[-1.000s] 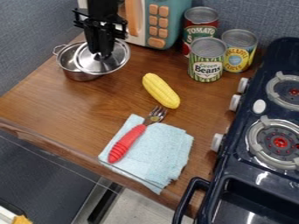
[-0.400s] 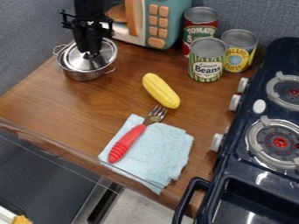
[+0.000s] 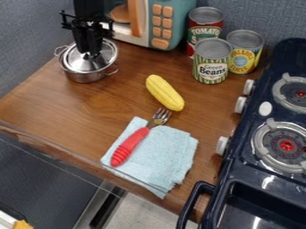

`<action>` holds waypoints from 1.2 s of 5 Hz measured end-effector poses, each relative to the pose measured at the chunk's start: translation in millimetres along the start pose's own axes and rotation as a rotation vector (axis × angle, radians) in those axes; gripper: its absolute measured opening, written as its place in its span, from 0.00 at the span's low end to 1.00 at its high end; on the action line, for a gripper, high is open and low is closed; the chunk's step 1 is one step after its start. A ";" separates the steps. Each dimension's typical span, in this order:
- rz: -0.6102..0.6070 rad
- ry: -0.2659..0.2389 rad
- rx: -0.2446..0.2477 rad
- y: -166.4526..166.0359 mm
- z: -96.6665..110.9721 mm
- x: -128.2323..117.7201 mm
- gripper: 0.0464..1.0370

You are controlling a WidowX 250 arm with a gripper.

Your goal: Cover the pot with the lid

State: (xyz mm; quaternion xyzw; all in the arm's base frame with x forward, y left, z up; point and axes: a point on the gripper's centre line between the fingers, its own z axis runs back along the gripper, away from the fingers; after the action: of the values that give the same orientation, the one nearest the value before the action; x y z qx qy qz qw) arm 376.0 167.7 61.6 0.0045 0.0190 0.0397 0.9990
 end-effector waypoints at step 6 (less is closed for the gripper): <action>0.046 0.005 -0.015 17.7 -14.3 13.5 0.22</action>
State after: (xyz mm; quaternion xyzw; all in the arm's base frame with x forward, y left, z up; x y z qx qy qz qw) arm 387.5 186.5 47.0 -0.0029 0.0212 0.0630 0.9978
